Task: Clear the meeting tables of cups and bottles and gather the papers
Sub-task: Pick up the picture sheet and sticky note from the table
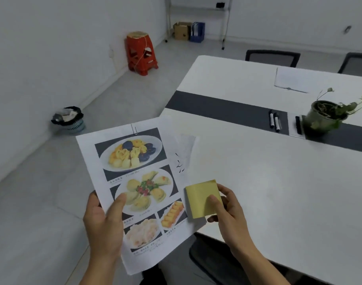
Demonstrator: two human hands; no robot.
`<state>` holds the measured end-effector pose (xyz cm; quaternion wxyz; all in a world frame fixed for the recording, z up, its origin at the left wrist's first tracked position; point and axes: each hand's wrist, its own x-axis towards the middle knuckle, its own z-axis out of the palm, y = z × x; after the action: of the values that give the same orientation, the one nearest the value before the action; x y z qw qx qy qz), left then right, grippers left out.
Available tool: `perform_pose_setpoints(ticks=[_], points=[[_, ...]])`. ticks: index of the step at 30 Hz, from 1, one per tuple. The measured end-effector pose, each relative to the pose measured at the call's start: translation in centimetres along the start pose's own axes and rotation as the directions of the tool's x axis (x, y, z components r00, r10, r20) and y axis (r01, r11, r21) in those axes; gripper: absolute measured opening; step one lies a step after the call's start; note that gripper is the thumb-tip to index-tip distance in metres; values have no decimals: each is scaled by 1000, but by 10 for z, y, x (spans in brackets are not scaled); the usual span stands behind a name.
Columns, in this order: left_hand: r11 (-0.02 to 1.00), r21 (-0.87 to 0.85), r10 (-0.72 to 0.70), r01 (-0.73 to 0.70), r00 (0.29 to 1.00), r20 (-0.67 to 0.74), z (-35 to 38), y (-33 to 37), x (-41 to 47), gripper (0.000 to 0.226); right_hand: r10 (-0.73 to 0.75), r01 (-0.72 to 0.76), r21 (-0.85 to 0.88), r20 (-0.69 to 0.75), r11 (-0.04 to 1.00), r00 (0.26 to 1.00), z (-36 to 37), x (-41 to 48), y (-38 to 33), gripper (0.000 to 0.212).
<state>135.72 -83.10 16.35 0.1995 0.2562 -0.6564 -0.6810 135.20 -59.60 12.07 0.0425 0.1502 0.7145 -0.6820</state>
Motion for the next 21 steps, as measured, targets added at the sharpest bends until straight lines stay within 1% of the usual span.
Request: perform_pose_setpoints(ticks=[3,5,8,11,13,16,21], points=[[994,78,-90,77,977,191,13,-13,84,26,94,-93,18,-165,996,982,42,26,3,24],[984,123,-158,127,944,289,27,-20,131,24,146,-143,28,-235,989,961,64,41,4,24],[957,208,-271,202,879,393,55,-32,190,22,209,-208,37,-310,977,927,90,66,15,26],[925,263,-373,275,793,482,86,-49,233,27,270,-258,84,-376,963,886,104,91,30,27],[917,293,-390,269,755,527,108,-59,254,27,303,-284,107,-406,953,862,110,109,38,28],[914,306,-402,266,696,595,143,-64,276,27,315,-293,120,-435,949,843,115,132,45,28],[939,230,-342,255,623,704,186,-64,299,32,324,-278,165,-459,946,827,114,159,52,30]])
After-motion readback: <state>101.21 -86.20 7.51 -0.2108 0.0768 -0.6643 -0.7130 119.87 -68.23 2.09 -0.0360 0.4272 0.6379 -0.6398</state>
